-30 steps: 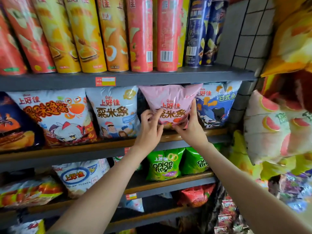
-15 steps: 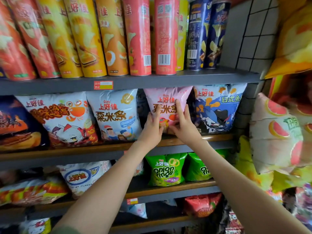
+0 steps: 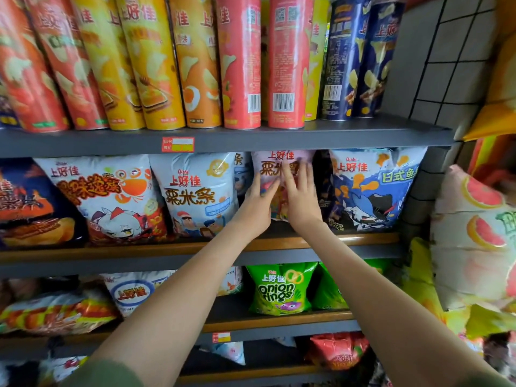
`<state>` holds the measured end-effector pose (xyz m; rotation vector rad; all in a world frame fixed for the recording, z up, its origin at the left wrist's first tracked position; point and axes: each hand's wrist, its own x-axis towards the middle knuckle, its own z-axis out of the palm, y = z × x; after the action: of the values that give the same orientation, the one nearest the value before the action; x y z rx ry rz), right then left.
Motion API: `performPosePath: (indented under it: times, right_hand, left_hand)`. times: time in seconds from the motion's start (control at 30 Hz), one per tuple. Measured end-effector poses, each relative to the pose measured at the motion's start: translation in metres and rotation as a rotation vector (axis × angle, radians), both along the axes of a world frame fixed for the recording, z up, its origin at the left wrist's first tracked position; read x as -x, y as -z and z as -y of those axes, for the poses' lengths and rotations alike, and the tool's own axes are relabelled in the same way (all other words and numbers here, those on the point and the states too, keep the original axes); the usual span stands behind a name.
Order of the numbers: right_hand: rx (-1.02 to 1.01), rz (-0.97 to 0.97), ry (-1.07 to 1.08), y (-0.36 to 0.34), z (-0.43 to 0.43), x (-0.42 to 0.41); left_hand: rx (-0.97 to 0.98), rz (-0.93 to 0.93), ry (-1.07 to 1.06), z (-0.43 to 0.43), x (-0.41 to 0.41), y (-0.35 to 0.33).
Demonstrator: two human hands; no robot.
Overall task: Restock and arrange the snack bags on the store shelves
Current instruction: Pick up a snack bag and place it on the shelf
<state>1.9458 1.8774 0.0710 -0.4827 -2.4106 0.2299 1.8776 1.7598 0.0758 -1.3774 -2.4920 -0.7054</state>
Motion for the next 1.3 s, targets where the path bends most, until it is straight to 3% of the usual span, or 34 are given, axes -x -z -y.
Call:
performPosePath:
  times: [0.07, 0.23, 0.47, 0.67, 0.87, 1.0, 1.23, 1.3]
  right_hand:
    - [-0.081, 0.075, -0.031, 0.003, -0.006, 0.008]
    - [-0.052, 0.157, -0.093, 0.004, -0.027, 0.02]
    - [-0.118, 0.041, -0.103, 0.019, -0.028, 0.026]
    - [-0.045, -0.27, -0.007, 0.039, 0.044, 0.004]
    - [0.002, -0.325, -0.137, 0.095, 0.167, -0.011]
    - [0.045, -0.09, -0.262, 0.156, 0.264, 0.005]
    - [0.238, 0.722, -0.404, 0.306, 0.441, 0.058]
    - [0.281, 0.848, -0.448, 0.369, 0.478, 0.069]
  left_hand:
    - [0.019, -0.029, -0.033, -0.008, 0.003, 0.002]
    - [0.001, -0.022, -0.045, -0.02, 0.008, 0.018]
    - [-0.069, 0.003, -0.036, -0.006, -0.001, 0.025]
    - [-0.301, -0.074, 0.074, 0.043, -0.024, 0.041]
    - [-0.399, -0.031, 0.112, 0.156, -0.027, 0.098]
    - [-0.25, 0.161, -0.109, 0.268, -0.009, 0.178]
    - [0.192, 0.505, -0.59, 0.523, 0.025, 0.359]
    - [0.3, 0.541, -0.677, 0.582, 0.024, 0.416]
